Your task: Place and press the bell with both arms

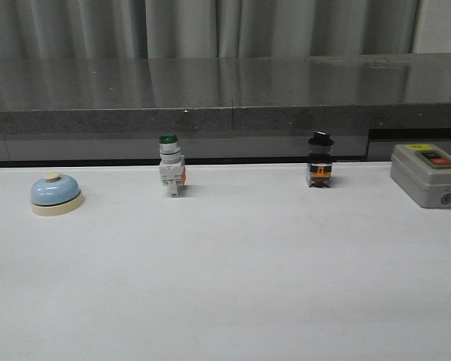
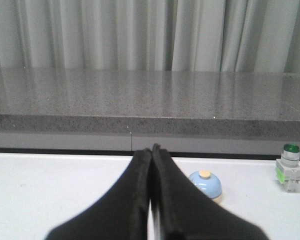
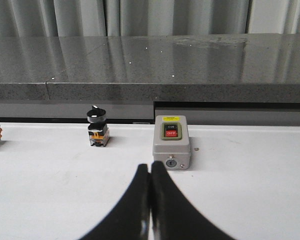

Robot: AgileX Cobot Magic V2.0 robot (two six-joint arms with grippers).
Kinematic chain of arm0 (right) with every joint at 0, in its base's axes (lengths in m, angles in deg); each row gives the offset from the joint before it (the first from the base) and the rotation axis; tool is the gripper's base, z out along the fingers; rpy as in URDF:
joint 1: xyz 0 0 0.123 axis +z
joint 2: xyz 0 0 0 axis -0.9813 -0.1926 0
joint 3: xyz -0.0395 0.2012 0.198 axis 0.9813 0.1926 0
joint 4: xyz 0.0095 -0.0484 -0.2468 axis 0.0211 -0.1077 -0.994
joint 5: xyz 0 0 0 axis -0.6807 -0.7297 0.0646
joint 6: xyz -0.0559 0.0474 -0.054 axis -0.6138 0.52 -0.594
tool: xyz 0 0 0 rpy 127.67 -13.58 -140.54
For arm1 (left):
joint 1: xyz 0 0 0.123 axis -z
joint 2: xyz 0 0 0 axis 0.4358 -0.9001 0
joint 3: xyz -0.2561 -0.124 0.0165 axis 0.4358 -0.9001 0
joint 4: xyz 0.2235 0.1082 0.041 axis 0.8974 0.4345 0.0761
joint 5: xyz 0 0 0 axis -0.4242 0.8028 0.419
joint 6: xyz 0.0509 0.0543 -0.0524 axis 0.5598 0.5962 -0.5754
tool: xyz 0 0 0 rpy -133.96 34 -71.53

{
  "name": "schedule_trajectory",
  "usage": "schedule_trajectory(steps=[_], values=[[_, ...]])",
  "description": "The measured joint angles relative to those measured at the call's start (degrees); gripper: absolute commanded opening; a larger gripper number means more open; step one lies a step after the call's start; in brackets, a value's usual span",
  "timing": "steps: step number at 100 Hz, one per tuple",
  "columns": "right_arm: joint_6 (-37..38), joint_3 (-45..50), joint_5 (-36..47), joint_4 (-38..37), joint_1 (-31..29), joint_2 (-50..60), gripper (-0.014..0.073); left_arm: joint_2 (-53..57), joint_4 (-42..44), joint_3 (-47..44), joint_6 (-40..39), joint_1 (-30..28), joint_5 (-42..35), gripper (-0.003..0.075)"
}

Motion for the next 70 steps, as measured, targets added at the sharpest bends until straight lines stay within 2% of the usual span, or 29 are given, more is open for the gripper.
schedule_trajectory(steps=[10, 25, 59, 70], values=[[0.0, 0.0, 0.0, 0.0, 0.0, 0.0, -0.0060, -0.6, -1.5, 1.5, 0.0, 0.0, 5.4, -0.0020], [0.0, 0.0, 0.0, 0.0, 0.0, 0.0, -0.0060, -6.8, -4.9, 8.6, 0.0, 0.0, 10.8, -0.0020], [0.0, 0.0, 0.0, 0.0, 0.0, 0.0, -0.0060, -35.2, -7.8, 33.3, 0.0, 0.0, 26.4, -0.0020], [0.0, 0.0, 0.0, 0.0, 0.0, 0.0, -0.0060, -44.6, -7.9, 40.3, 0.0, 0.0, 29.2, -0.0020]])
